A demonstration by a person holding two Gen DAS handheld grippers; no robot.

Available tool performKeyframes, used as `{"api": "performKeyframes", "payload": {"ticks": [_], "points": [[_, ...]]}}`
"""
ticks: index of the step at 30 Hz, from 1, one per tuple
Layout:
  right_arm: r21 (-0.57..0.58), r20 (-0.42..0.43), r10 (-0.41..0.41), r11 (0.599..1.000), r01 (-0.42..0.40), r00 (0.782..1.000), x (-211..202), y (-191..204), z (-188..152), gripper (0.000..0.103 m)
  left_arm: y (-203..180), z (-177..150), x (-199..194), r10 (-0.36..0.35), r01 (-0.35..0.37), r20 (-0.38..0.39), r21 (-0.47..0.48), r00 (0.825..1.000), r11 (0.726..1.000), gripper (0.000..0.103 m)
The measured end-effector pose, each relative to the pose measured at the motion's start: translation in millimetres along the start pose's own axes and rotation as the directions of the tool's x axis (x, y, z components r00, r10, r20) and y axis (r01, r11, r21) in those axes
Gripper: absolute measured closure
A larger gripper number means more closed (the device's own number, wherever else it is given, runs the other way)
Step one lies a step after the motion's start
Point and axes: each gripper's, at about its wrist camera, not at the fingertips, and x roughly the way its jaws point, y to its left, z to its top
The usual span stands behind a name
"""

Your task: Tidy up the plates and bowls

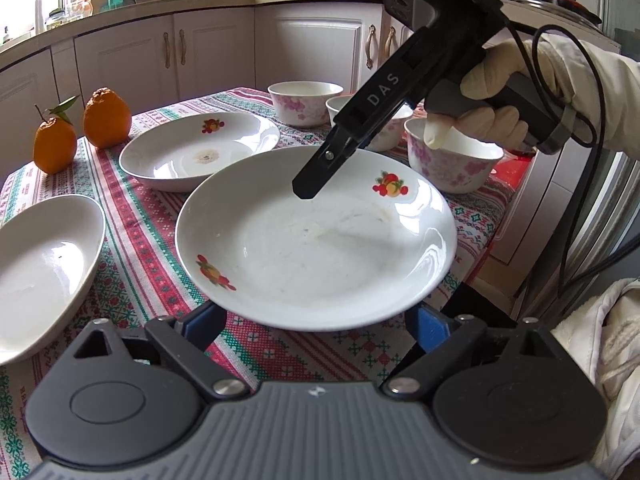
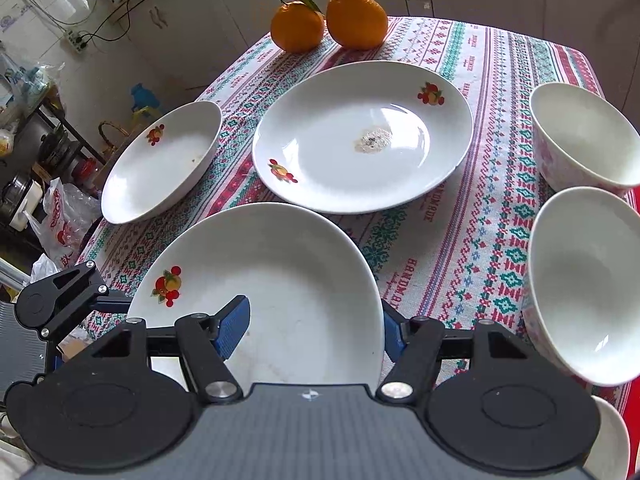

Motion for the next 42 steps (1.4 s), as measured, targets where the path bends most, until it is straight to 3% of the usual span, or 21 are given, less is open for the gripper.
{"api": "performKeyframes", "payload": {"ticks": [16, 33, 42], "points": [[-0.114, 0.03, 0.043, 0.993, -0.039, 0.999, 11.5, 56.7, 47.2, 0.031, 37.4, -1.7, -48.5, 0.096, -0.093, 0.045, -0.055, 0.994, 0.994, 0.008], [-0.23, -0.026, 0.127, 0.964, -0.13, 0.991, 87.2, 125.6, 122.6, 0.031, 114.7, -23.2, -84.0, 0.249, -0.245, 0.011, -0.143, 0.968, 0.959, 0.008], [-0.231, -0.046, 0.125, 0.964, -0.133, 0.991, 113.9, 132.8, 138.7, 0.031, 137.9, -27.5, -81.3, 0.26, -0.257, -0.004, -0.165, 0.966, 0.952, 0.008]]}}
